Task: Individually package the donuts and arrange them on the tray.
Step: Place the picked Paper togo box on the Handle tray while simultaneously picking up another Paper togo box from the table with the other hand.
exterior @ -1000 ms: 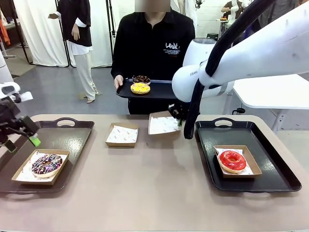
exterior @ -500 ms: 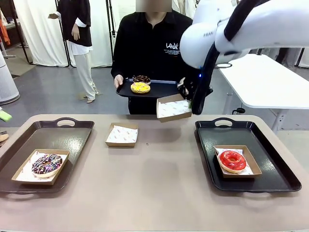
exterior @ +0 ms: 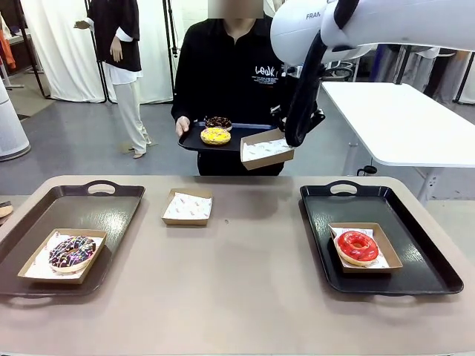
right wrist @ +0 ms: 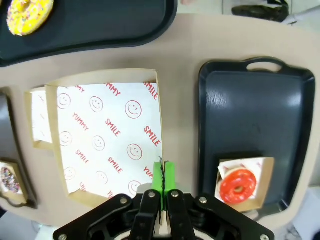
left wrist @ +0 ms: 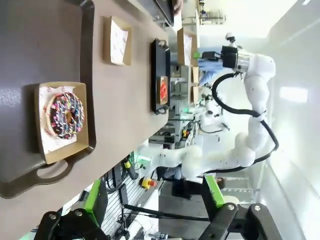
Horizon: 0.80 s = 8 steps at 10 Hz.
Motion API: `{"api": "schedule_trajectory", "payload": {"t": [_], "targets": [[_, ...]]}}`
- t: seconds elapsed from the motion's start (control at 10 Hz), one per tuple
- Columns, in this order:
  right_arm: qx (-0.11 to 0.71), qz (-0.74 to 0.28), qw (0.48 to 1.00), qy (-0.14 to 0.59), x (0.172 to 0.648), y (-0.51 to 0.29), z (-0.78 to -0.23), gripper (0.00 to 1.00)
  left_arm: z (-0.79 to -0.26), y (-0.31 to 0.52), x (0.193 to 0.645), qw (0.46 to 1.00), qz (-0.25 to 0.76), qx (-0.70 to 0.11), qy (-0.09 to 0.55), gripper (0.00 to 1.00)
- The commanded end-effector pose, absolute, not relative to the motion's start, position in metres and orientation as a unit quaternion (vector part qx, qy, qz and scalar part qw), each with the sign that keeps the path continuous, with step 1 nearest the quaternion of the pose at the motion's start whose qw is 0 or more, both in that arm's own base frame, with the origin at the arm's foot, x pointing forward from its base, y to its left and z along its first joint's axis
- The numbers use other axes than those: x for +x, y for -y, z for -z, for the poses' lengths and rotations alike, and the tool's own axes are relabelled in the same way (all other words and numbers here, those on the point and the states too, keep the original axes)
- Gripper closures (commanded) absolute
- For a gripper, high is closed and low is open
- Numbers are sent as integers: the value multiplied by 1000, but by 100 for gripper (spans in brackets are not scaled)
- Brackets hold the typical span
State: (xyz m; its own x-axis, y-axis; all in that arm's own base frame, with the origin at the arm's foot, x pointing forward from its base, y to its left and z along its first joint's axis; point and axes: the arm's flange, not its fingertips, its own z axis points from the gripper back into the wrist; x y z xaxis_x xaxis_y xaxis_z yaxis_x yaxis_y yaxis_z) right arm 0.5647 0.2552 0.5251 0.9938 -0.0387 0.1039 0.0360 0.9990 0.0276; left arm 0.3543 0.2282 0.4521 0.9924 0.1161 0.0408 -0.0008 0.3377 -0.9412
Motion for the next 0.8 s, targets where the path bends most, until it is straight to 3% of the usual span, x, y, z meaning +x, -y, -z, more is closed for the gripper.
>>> {"api": "schedule_trajectory", "payload": {"t": [0.0, 0.4, 0.7], "targets": [[10, 14, 999, 36, 577, -262, -524, 100, -444, -248, 364, 808, -36, -583, 70, 2], [9, 15, 1000, 18, 586, -266, -508, 100, -420, -270, 369, 820, -101, -559, 68, 2], [8, 16, 999, 27, 580, -264, -505, 100, -421, -265, 361, 815, -77, -571, 59, 2]]}}
